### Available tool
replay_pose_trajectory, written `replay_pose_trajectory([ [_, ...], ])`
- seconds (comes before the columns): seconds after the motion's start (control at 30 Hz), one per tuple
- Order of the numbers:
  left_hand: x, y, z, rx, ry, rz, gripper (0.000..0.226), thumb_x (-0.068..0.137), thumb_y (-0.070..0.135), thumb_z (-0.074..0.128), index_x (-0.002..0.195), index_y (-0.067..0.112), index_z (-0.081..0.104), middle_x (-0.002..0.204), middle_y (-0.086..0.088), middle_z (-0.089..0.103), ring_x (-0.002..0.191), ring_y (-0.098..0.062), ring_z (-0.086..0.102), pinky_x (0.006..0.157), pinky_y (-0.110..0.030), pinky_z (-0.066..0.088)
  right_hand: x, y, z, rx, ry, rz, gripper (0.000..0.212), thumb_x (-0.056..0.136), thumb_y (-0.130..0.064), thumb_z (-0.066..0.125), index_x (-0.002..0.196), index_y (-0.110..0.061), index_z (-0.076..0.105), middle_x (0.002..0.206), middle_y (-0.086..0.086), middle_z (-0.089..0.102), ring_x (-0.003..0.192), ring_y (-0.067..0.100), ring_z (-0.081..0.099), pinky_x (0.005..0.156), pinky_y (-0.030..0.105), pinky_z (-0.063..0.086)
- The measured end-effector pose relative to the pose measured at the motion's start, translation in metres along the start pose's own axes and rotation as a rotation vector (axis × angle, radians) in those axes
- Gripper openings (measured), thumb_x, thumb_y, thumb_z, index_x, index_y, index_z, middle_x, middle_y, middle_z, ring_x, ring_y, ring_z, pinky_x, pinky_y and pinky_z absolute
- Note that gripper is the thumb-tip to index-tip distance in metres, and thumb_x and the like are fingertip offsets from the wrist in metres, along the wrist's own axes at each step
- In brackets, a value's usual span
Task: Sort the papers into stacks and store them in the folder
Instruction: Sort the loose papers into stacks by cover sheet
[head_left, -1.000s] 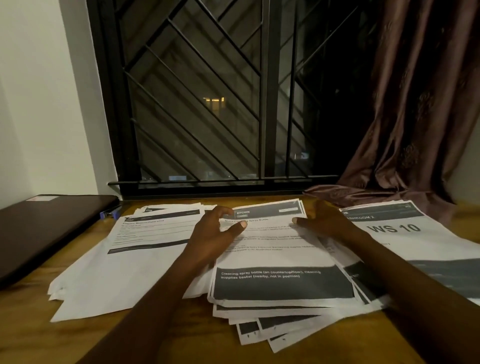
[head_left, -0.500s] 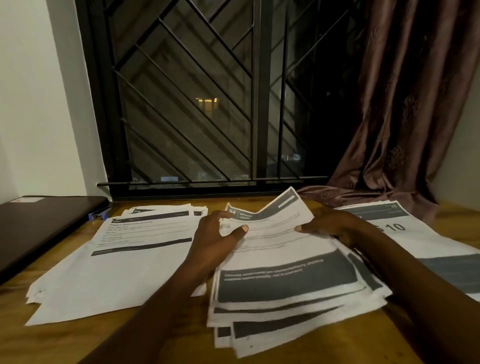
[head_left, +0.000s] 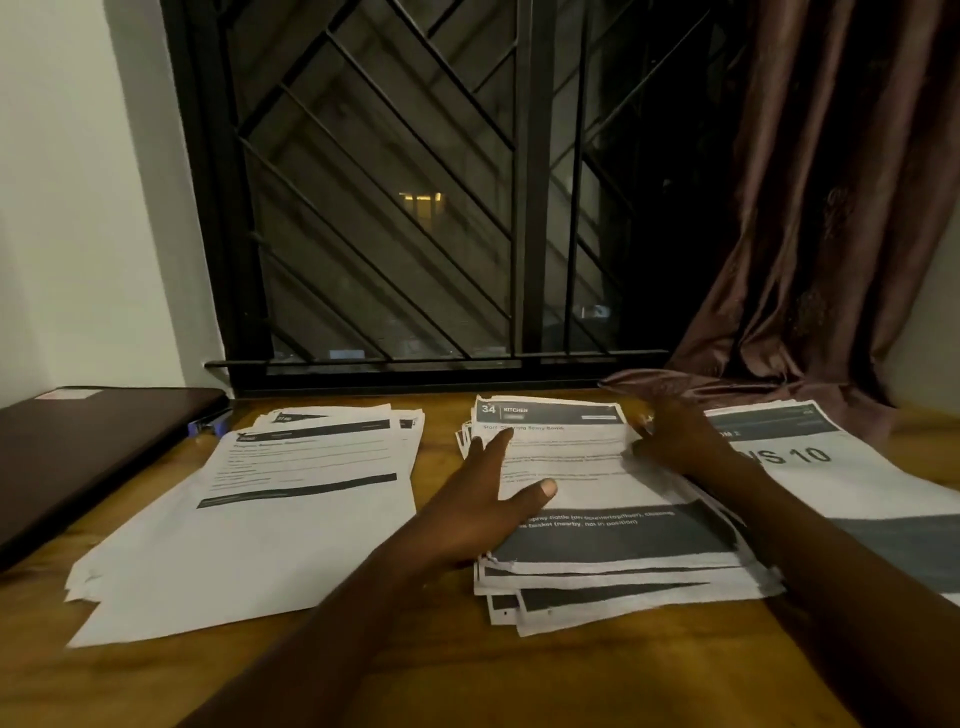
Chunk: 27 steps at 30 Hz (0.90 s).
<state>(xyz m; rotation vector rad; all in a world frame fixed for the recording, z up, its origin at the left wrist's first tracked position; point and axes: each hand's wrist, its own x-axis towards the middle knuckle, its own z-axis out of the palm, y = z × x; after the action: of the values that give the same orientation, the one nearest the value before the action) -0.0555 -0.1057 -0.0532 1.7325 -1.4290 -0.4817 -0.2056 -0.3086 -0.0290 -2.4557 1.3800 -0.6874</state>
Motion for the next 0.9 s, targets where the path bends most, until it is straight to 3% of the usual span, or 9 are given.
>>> replay_pose_trajectory([
  [0.1,0.0,0.006,-0.014,-0.154,0.118,0.027,0.051,0.095,0.036,0.058,0.14,0.037,0.034,0.129,0.024,0.044,0.122,-0.002,0.048,0.072,0.001,0.042,-0.007,-0.023,-0.005,0.121,0.107,-0.098,0.042,0.084,-0.019,0.069,0.122,-0.009,0.055,0.112,0.004,0.061,0.109,0.026,0.059,0.08,0.027,0.041],
  [0.2,0.002,0.006,-0.049,-0.144,0.359,-0.017,0.051,0.093,0.035,0.061,0.14,0.031,0.041,0.124,0.016,0.043,0.111,-0.008,0.048,0.058,-0.006,0.044,-0.03,-0.071,-0.003,0.585,-0.118,-0.061,0.038,0.084,-0.018,0.07,0.119,-0.013,0.056,0.104,0.003,0.066,0.099,0.025,0.065,0.089,0.037,0.052],
  [0.3,-0.004,-0.019,-0.105,-0.052,0.564,-0.163,0.057,0.091,0.035,0.065,0.142,0.022,0.043,0.142,-0.001,0.048,0.126,-0.022,0.048,0.092,-0.029,0.046,-0.053,-0.123,0.015,0.826,-0.412,-0.016,0.036,0.085,-0.024,0.07,0.116,-0.012,0.056,0.109,0.012,0.065,0.094,0.022,0.067,0.088,0.036,0.055],
  [0.37,-0.018,-0.051,-0.143,0.02,0.637,-0.309,0.057,0.09,0.034,0.067,0.139,0.014,0.045,0.142,-0.012,0.05,0.128,-0.031,0.048,0.104,-0.04,0.042,-0.067,-0.155,0.028,0.74,-0.477,-0.039,0.029,0.088,-0.036,0.064,0.107,-0.015,0.058,0.109,0.008,0.065,0.092,0.019,0.064,0.086,0.033,0.055],
  [0.5,-0.045,-0.114,-0.187,0.134,0.639,-0.601,0.059,0.087,0.032,0.07,0.136,0.007,0.047,0.127,-0.018,0.059,0.11,-0.034,0.059,0.098,-0.046,0.049,-0.069,-0.194,0.06,0.457,-0.404,-0.068,0.054,0.092,-0.049,0.053,0.132,-0.016,0.044,0.131,0.002,0.053,0.111,0.023,0.054,0.087,0.028,0.043],
  [0.63,-0.057,-0.11,-0.198,0.037,0.602,-0.562,0.049,0.087,0.02,0.072,0.127,-0.001,0.054,0.12,-0.018,0.06,0.109,-0.035,0.059,0.097,-0.043,0.048,-0.057,-0.215,0.097,0.619,-0.37,-0.021,0.046,0.088,-0.035,0.065,0.127,-0.014,0.053,0.131,0.002,0.059,0.109,0.02,0.058,0.087,0.028,0.047],
  [0.73,-0.052,-0.102,-0.207,-0.045,0.592,-0.643,0.049,0.086,0.017,0.074,0.126,-0.005,0.055,0.124,-0.022,0.059,0.107,-0.032,0.058,0.092,-0.038,0.045,-0.052,-0.213,0.104,0.545,-0.3,0.006,0.054,0.084,-0.027,0.07,0.13,-0.009,0.049,0.13,0.006,0.058,0.117,0.026,0.055,0.085,0.025,0.042],
  [0.83,-0.054,-0.1,-0.213,-0.184,0.443,-0.705,0.032,0.086,0.012,0.072,0.113,-0.003,0.062,0.128,-0.022,0.061,0.083,-0.027,0.067,0.08,-0.031,0.053,-0.048,-0.2,0.107,0.555,-0.307,0.047,0.053,0.081,-0.024,0.072,0.128,-0.011,0.051,0.127,0.006,0.06,0.112,0.025,0.057,0.075,0.024,0.043],
  [0.9,-0.054,-0.097,-0.204,-0.189,0.352,-0.651,0.016,0.09,0.002,0.065,0.105,0.002,0.063,0.118,-0.015,0.066,0.06,-0.023,0.066,0.062,-0.021,0.053,-0.046,-0.196,0.108,0.634,-0.36,0.069,0.051,0.079,-0.019,0.074,0.126,-0.013,0.054,0.124,0.005,0.062,0.103,0.022,0.059,0.064,0.021,0.044],
])
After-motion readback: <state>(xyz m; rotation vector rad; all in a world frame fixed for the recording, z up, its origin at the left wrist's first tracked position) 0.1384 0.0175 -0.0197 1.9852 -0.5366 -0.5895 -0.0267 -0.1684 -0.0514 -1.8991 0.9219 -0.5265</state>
